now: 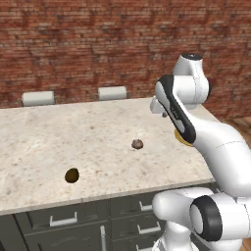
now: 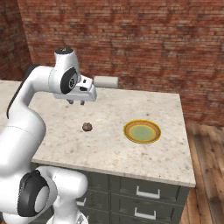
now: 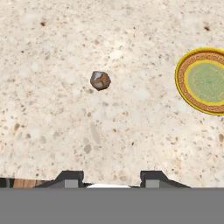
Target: Pick the avocado and bread from the counter and place them on the plate. Then pick the jam from the cabinet and place it next to the plate. Lastly close the cabinet door.
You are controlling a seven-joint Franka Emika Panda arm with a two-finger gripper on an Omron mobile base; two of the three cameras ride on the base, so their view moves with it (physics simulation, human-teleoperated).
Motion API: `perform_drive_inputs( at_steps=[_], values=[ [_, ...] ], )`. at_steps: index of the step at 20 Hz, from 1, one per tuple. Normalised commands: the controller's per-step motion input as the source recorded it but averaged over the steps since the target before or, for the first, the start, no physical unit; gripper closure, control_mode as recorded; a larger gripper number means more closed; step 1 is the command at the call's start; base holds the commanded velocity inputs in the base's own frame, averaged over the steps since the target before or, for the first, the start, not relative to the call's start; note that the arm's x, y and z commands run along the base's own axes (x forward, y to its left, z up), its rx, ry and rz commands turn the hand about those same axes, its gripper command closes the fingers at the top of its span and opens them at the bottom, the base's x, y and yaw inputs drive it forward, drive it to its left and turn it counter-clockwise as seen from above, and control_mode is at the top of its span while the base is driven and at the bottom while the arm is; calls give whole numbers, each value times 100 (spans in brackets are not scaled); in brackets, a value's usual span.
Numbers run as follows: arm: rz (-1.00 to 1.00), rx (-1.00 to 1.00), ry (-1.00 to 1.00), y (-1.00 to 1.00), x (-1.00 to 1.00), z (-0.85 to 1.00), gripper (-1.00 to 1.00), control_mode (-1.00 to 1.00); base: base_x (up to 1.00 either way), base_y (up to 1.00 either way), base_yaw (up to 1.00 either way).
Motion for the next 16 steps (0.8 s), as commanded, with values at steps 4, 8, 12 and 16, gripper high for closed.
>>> perform_drive_inputs(
  at_steps=[4, 8, 12, 16],
  values=[
    [0, 0, 1, 4, 0, -23, -100, -100, 0, 0, 0],
    [0, 0, 4, 31, 1, -74, -100, -100, 0, 0, 0],
    [0, 0, 1, 37, 13, -91, -100, -100, 0, 0, 0],
    [0, 0, 0, 15, 23, -63, -100, -100, 0, 0, 0]
  ],
)
